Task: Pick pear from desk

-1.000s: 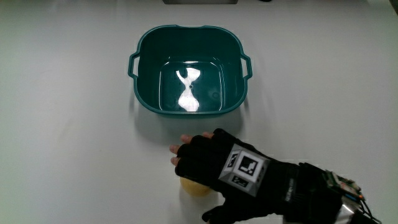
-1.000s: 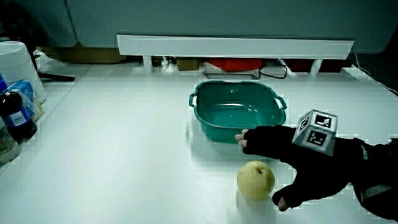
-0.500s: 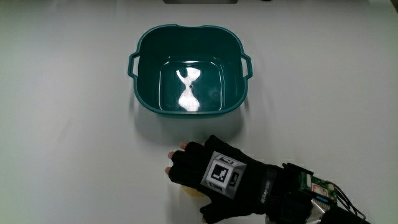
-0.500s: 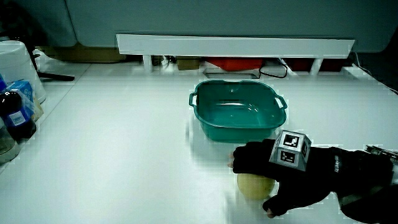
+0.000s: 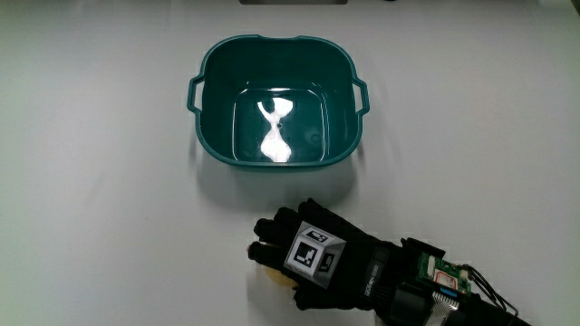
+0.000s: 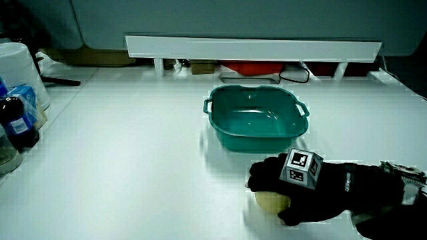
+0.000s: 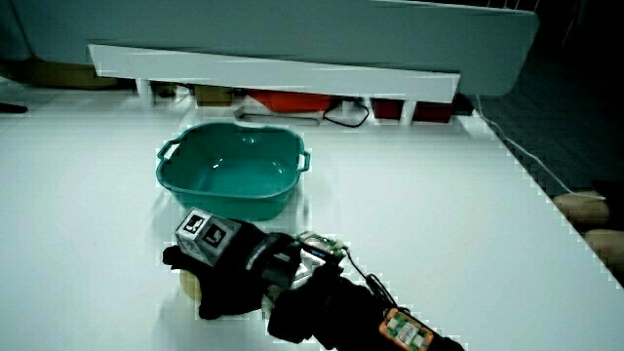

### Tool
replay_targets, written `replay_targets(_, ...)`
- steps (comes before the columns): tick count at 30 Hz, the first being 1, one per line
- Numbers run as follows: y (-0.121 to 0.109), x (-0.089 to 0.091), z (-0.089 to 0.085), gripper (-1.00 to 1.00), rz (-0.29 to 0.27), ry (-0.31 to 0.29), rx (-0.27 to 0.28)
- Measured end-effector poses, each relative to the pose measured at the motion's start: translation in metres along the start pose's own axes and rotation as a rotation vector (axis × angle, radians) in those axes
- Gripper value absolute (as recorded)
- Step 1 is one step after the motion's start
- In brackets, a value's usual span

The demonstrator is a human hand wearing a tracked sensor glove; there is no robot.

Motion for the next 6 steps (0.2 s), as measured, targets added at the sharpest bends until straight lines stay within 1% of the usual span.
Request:
replay_targets(1,0.001,0.003,0.003,1.0,-0.005,0.005,-0.011)
replay_targets(2,0.002,0.006,0.007,1.0,-0.01,0.033,0.028)
replay_targets(3,0.003,0.01,0.009,1.0,-0.009,0.042,0.021)
replay_targets(5,0.006,0.017,0.015,1.0,-0.027,-0.005,0.008)
replay_targets(6,0.008,0.02,0.018,1.0,-0.034,-0.014,0.015)
